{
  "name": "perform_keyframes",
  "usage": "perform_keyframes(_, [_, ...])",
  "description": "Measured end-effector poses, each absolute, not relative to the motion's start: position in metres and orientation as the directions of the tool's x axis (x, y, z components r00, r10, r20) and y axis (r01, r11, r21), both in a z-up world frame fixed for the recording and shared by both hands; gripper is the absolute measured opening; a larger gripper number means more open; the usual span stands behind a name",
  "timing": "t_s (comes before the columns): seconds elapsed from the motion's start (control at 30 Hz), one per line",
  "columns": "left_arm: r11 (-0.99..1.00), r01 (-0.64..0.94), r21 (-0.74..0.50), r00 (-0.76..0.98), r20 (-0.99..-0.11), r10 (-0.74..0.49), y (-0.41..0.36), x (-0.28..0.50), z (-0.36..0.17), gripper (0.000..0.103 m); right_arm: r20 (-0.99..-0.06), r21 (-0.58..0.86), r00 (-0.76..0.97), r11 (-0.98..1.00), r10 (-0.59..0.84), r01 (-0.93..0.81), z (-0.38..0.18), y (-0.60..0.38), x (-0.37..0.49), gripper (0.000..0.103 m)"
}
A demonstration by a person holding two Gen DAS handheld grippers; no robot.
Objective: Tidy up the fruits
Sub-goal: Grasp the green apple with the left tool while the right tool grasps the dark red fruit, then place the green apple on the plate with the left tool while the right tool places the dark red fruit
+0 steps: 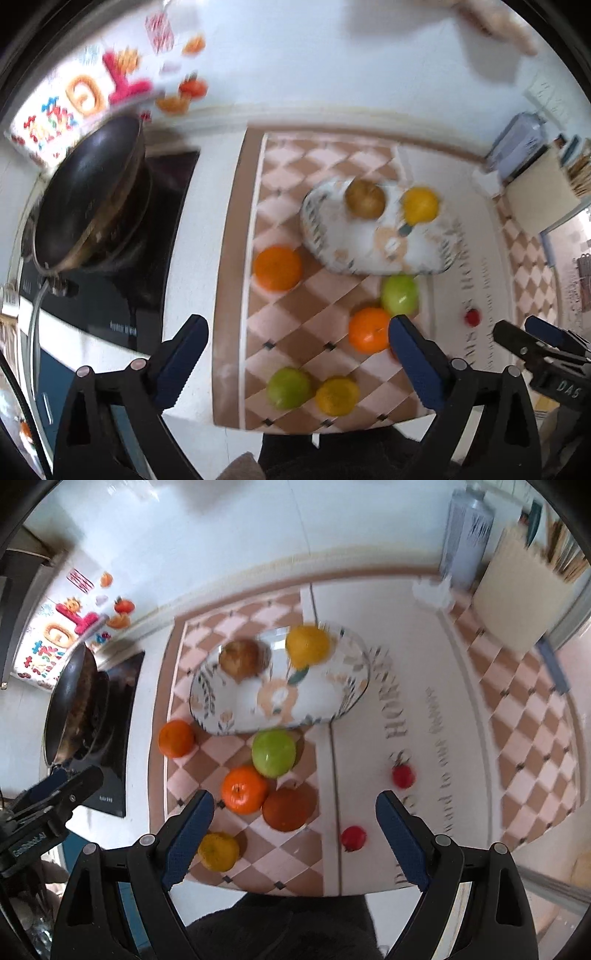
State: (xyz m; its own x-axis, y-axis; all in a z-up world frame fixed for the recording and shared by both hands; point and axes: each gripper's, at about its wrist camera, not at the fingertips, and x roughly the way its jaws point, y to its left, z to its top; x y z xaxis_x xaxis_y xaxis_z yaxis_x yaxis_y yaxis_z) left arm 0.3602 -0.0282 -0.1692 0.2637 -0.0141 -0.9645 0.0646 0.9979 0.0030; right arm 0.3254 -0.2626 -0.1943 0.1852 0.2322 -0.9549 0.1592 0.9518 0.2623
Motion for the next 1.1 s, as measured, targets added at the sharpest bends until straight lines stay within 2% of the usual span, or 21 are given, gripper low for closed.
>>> perform_keyframes(0.13, [0.999, 0.042, -0.003, 0.125, -0.992, -0.008, -0.011, 0.356, -0.216, 0.1, -0.96, 0.277, 0.094, 0.945, 0.264, 0.174, -0.242, -0.255, 0.33, 0.092])
perform_keyframes(0.3, [0.995, -0.061, -0.084, -0.047, -0.995, -0.086, 0.011, 0.341, -0.275, 0.1, -0.958, 0.285, 0.013, 0.941, 0.287, 0.182, -0.286, -0.245, 0.332, 0.091])
perform_keyframes(0.37, [0.988, -0.104, -0.111, -0.093, -0.988, -0.12, 0.018, 0.337, -0.294, 0.096, -0.956, 0.289, -0.006, 0.942, 0.294, 0.169, -0.297, -0.239, 0.332, 0.091])
perform_keyframes(0.47, [0.981, -0.129, -0.146, -0.144, -0.976, -0.164, 0.02, 0.332, -0.315, 0.088, -0.957, 0.28, -0.033, 0.948, 0.288, 0.15, -0.31, -0.232, 0.333, 0.087])
perform_keyframes(0.5, [0.98, -0.125, -0.156, -0.147, -0.974, -0.174, 0.019, 0.331, -0.318, 0.083, -0.958, 0.275, -0.038, 0.95, 0.284, 0.147, -0.312, -0.23, 0.334, 0.086])
perform_keyframes(0.53, [0.98, -0.114, -0.16, -0.154, -0.972, -0.177, 0.017, 0.33, -0.323, 0.073, -0.959, 0.271, -0.044, 0.952, 0.28, 0.144, -0.315, -0.229, 0.335, 0.085])
perform_keyframes(0.6, [0.983, -0.089, -0.159, -0.168, -0.971, -0.173, 0.012, 0.327, -0.329, 0.063, -0.96, 0.265, -0.052, 0.955, 0.274, 0.135, -0.32, -0.226, 0.335, 0.084])
perform_keyframes(0.7, [0.98, -0.06, -0.191, -0.169, -0.965, -0.199, 0.003, 0.323, -0.332, 0.055, -0.965, 0.248, -0.057, 0.963, 0.255, 0.108, -0.328, -0.219, 0.337, 0.08])
perform_keyframes(0.77, [0.986, -0.019, -0.164, -0.159, -0.973, -0.165, -0.005, 0.322, -0.33, 0.054, -0.969, 0.237, -0.05, 0.968, 0.242, 0.088, -0.333, -0.213, 0.339, 0.071])
perform_keyframes(0.83, [0.99, 0.0, -0.143, -0.15, -0.978, -0.142, -0.011, 0.323, -0.328, 0.054, -0.968, 0.244, -0.038, 0.967, 0.248, 0.072, -0.336, -0.209, 0.34, 0.068])
perform_keyframes(0.87, [0.991, -0.002, -0.134, -0.144, -0.981, -0.133, -0.013, 0.325, -0.327, 0.054, -0.966, 0.254, -0.027, 0.966, 0.255, 0.056, -0.334, -0.206, 0.34, 0.061])
perform_keyframes(0.9, [0.992, -0.008, -0.125, -0.136, -0.983, -0.124, -0.013, 0.326, -0.326, 0.054, -0.967, 0.252, -0.028, 0.967, 0.253, 0.034, -0.332, -0.203, 0.339, 0.059])
perform_keyframes(0.97, [0.994, -0.025, -0.106, -0.117, -0.987, -0.108, -0.008, 0.333, -0.322, 0.054, -0.977, 0.21, -0.04, 0.978, 0.21, 0.003, -0.331, -0.199, 0.334, 0.059])
perform_keyframes(1.1, [0.993, -0.059, -0.1, -0.103, -0.989, -0.106, 0.002, 0.34, -0.322, 0.055, -0.971, 0.234, -0.047, 0.972, 0.234, 0.009, -0.333, -0.202, 0.325, 0.059])
